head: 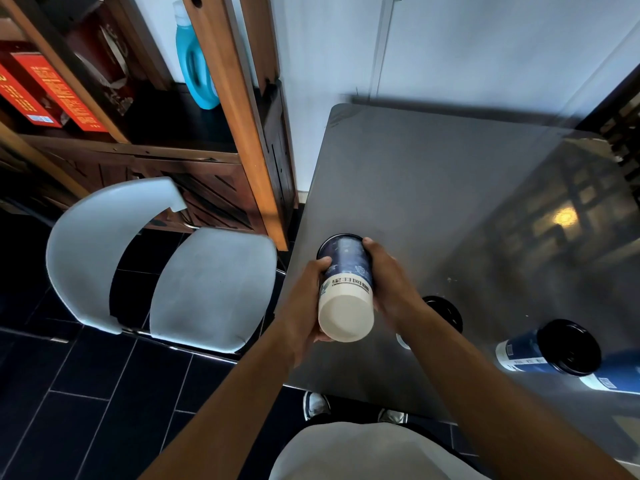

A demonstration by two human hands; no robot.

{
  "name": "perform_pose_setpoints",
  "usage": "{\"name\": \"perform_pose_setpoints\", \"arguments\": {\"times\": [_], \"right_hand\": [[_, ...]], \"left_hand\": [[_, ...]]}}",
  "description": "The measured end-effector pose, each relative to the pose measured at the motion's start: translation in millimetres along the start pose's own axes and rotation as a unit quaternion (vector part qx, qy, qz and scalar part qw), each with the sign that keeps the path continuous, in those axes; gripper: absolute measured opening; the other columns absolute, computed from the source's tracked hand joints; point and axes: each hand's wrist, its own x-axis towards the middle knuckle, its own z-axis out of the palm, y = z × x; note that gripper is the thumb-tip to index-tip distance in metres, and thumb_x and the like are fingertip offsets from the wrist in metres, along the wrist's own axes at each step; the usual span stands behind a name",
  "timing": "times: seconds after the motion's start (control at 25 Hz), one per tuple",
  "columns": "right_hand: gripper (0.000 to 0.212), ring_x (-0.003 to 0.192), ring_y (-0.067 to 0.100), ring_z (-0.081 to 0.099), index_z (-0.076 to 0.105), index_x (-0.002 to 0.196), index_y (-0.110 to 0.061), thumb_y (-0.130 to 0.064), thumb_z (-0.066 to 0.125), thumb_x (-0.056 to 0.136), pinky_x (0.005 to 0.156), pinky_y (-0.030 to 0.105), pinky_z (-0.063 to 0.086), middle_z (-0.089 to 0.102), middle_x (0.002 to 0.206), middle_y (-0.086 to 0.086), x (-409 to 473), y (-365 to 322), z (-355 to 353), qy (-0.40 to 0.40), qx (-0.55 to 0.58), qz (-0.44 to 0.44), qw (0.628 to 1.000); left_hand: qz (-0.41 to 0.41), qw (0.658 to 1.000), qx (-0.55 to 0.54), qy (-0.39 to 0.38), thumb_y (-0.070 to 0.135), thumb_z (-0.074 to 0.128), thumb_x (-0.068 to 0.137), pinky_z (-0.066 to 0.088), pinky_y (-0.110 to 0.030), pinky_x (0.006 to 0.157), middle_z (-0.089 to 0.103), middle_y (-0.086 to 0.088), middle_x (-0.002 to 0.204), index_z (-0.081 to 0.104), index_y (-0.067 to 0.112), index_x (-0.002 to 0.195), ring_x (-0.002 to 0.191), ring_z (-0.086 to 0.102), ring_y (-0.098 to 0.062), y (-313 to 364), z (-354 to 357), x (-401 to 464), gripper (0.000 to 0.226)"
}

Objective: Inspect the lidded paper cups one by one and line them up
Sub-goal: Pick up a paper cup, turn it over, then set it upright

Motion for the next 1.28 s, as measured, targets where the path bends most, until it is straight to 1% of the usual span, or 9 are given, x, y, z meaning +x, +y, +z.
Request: {"name": "perform_pose_setpoints", "arguments": {"times": [0.08,0.24,0.36,0.48,0.6,0.76,0.92,1.08,1.28], "right_hand": [[0.052,0.095,0.036,0.072,0.064,0.125,-0.006,-0.046,0.059,0.092,0.088,0.053,0.060,0.073,0.118,0.022,1,1,1,-0.004,0.025,0.004,1.000],[0.066,0.109,0.040,0.072,0.063,0.126,-0.009,-0.054,0.062,0.078,0.094,0.059,0.057,0.072,0.122,0.021,-1,-1,5,-0.005,0.033,0.008,0.999],[0.074,0.109,0.041,0.071,0.063,0.125,-0.010,-0.058,0.066,0.069,0.094,0.061,0.057,0.071,0.122,0.022,2,1,4,-0.010,0.027,0.002,1.000],[0.083,0.108,0.042,0.071,0.065,0.121,-0.010,-0.063,0.067,0.057,0.094,0.063,0.057,0.072,0.120,0.022,6,0,1,-0.017,0.012,0.004,1.000],[0.070,0.107,0.041,0.071,0.069,0.110,-0.015,-0.064,0.064,0.059,0.093,0.064,0.057,0.073,0.117,0.020,13,0,-1,-0.023,-0.041,-0.009,0.999],[0.049,0.102,0.036,0.072,0.073,0.093,-0.023,-0.065,0.060,0.070,0.093,0.060,0.057,0.075,0.110,0.013,14,1,-3,-0.029,-0.091,-0.033,0.995],[0.032,0.090,0.029,0.072,0.065,0.111,-0.017,-0.044,0.054,0.099,0.076,0.042,0.060,0.071,0.106,0.010,3,2,-4,-0.045,-0.024,0.000,0.999],[0.061,0.111,0.040,0.070,0.061,0.126,-0.011,-0.049,0.063,0.079,0.097,0.061,0.055,0.069,0.126,0.020,0,5,1,-0.048,0.030,0.032,0.998],[0.065,0.113,0.042,0.069,0.063,0.125,-0.011,-0.051,0.064,0.074,0.096,0.066,0.054,0.070,0.125,0.022,4,5,3,-0.040,0.028,0.012,0.999]], "left_hand": [[0.001,1.000,-0.014,-0.002,0.057,0.051,0.091,0.052,-0.032,0.066,0.072,-0.006,0.071,0.068,0.015,0.106,0.061,0.069,-0.019,-4,1,0,0.048],[-0.008,1.000,-0.017,-0.012,0.057,0.046,0.094,0.051,-0.030,0.061,0.072,-0.003,0.070,0.067,0.017,0.107,0.062,0.069,-0.017,-3,0,-3,0.047],[-0.009,1.000,0.017,-0.010,0.062,0.050,0.088,0.051,-0.031,0.067,0.071,-0.002,0.069,0.069,0.019,0.099,0.063,0.068,-0.018,1,3,-7,0.048],[-0.024,0.995,0.091,-0.027,0.075,0.052,0.071,0.045,-0.038,0.076,0.068,-0.010,0.076,0.077,0.020,0.079,0.073,0.061,-0.024,8,-9,-6,0.060],[-0.034,0.989,0.125,-0.071,0.079,0.052,0.072,0.040,-0.028,0.056,0.061,-0.018,0.076,0.076,0.008,0.091,0.060,0.051,-0.026,14,-16,-10,0.077],[0.017,0.996,0.059,-0.061,0.078,0.073,0.062,0.037,-0.052,0.084,0.068,-0.023,0.090,0.082,0.024,0.084,0.082,0.059,-0.038,8,-6,-8,0.058],[0.019,1.000,-0.007,-0.016,0.060,0.056,0.085,0.045,-0.033,0.068,0.070,-0.007,0.069,0.076,0.019,0.085,0.058,0.067,-0.021,1,-6,-5,0.046],[-0.014,0.999,-0.033,-0.018,0.057,0.048,0.092,0.049,-0.030,0.060,0.071,-0.002,0.068,0.069,0.021,0.092,0.057,0.068,-0.017,-1,-1,-7,0.041],[-0.007,0.998,-0.042,-0.040,0.057,0.047,0.093,0.049,-0.028,0.059,0.071,-0.002,0.068,0.068,0.021,0.092,0.057,0.069,-0.017,1,-2,-9,0.042]]}}
